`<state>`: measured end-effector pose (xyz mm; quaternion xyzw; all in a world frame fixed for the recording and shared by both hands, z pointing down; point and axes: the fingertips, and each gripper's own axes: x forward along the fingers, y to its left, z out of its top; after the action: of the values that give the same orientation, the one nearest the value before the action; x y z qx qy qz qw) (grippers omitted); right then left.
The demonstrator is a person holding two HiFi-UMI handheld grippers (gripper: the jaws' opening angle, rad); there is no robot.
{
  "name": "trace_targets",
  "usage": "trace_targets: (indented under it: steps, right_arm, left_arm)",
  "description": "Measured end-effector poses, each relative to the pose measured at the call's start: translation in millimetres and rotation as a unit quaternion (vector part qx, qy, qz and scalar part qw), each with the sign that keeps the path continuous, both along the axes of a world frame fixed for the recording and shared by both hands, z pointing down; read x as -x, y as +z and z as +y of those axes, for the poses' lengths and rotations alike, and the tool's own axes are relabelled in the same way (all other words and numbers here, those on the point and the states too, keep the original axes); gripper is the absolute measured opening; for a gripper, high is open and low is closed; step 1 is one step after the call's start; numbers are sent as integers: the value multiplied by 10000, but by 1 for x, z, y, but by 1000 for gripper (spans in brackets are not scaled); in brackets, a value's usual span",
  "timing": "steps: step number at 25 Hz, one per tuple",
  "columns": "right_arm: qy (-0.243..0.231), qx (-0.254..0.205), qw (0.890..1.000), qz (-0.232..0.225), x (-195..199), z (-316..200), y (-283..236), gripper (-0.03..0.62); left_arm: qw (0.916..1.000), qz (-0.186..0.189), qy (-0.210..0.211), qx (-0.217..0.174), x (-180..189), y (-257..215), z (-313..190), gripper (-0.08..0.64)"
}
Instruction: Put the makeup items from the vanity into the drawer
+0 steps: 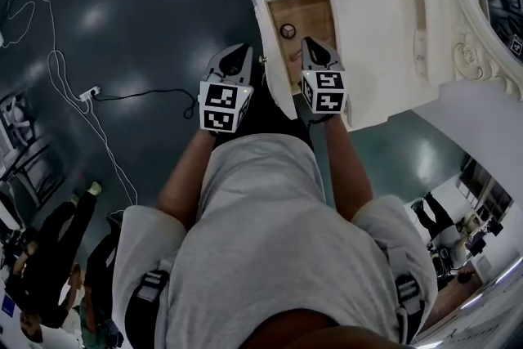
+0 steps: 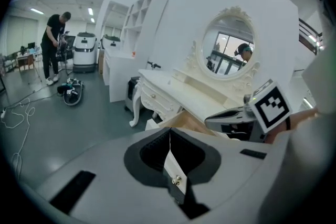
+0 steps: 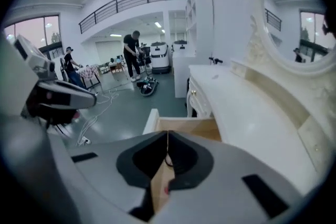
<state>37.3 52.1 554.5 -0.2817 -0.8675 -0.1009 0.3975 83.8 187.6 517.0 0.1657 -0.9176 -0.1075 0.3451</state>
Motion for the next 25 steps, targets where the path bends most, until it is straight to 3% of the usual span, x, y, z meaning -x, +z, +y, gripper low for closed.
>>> trace_targets:
  steps: [5,11,17,25]
  right_arm:
    - [-363,672,9967,-260,-14,22,-69,15]
    - [-615,1608,9827,-680,-38,48,-144,15]
    - [-883,1877,9744,-866,-58,54,-166,15]
    - [-637,2277,9695,-644,-51,88,-180,15]
  left_arm:
    - [9984,-337,-440,90,2,-42,0,8]
    - [9948,-719,-616,363,-13,-81,-7,8]
    - [9907,-968,-707,645,-28,-102,-15,8]
    - [9914,-994,-696,482,-13,-110,16,8]
